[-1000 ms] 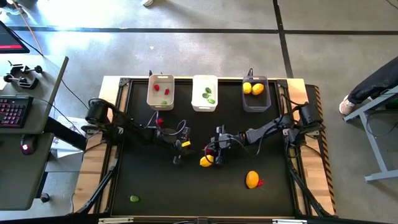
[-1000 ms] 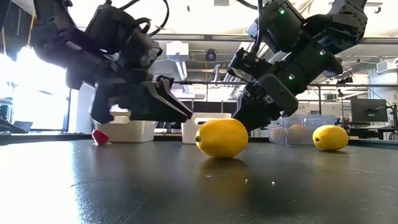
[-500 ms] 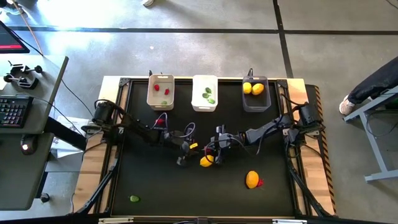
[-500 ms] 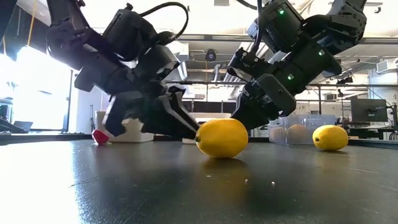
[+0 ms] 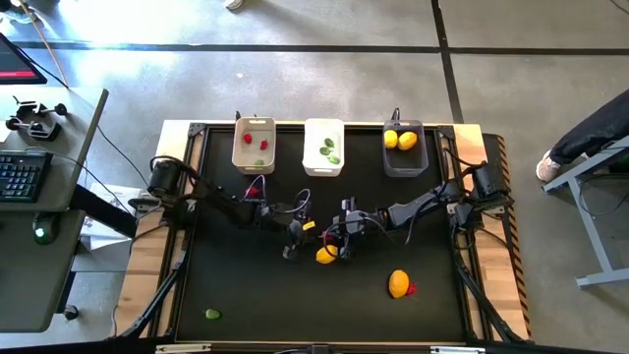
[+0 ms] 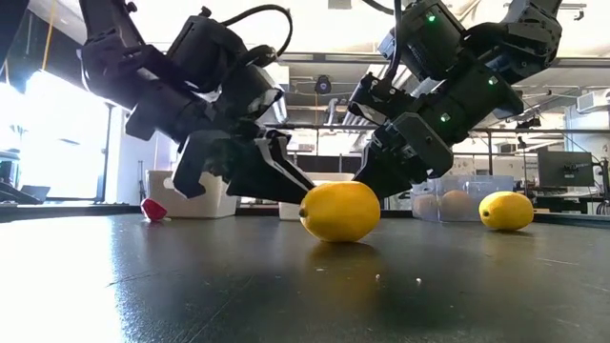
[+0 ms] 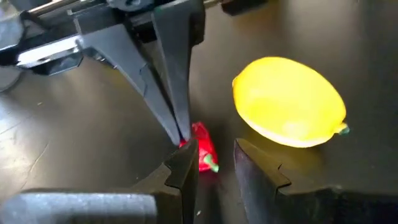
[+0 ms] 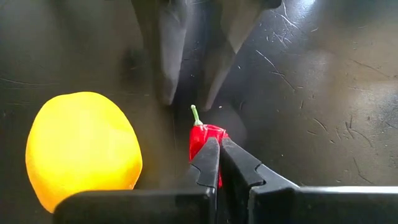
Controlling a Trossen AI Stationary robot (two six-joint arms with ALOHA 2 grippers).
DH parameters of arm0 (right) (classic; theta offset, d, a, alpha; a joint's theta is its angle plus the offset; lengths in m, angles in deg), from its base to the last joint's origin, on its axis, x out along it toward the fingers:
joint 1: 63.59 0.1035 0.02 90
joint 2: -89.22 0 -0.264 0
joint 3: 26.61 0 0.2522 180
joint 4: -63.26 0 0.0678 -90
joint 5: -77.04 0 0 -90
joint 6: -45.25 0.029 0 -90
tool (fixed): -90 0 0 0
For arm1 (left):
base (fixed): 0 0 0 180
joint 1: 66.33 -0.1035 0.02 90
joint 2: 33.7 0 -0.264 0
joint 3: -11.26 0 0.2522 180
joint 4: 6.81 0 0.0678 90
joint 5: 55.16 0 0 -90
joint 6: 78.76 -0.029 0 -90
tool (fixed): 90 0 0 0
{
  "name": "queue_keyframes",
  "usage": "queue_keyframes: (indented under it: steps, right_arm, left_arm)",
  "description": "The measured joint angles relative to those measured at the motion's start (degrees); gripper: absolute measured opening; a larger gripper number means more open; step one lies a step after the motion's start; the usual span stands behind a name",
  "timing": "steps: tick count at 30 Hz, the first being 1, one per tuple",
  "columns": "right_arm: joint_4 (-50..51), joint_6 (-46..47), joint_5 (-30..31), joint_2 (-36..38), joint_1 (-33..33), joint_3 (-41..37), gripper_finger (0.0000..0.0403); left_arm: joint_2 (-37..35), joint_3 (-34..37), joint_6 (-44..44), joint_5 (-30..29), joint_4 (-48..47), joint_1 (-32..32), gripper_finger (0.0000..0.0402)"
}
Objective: Sort produce into baskets
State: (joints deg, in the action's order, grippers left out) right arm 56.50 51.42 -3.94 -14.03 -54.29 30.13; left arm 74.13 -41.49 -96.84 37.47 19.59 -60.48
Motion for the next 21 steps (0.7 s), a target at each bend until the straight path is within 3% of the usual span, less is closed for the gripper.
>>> queue_keyframes:
  steps: [6, 21]
  right_arm:
    - [0.1, 0.0, 0.0, 0.0, 0.0, 0.0, 0.0]
    - [0.1, -0.2, 0.0, 0.0, 0.0, 0.0, 0.0]
  left_arm:
    - [0.2, -1.7, 0.0, -0.9, -4.2, 0.0, 0.009]
    - [0.2, -1.7, 0.0, -1.7, -4.5, -0.6, 0.009]
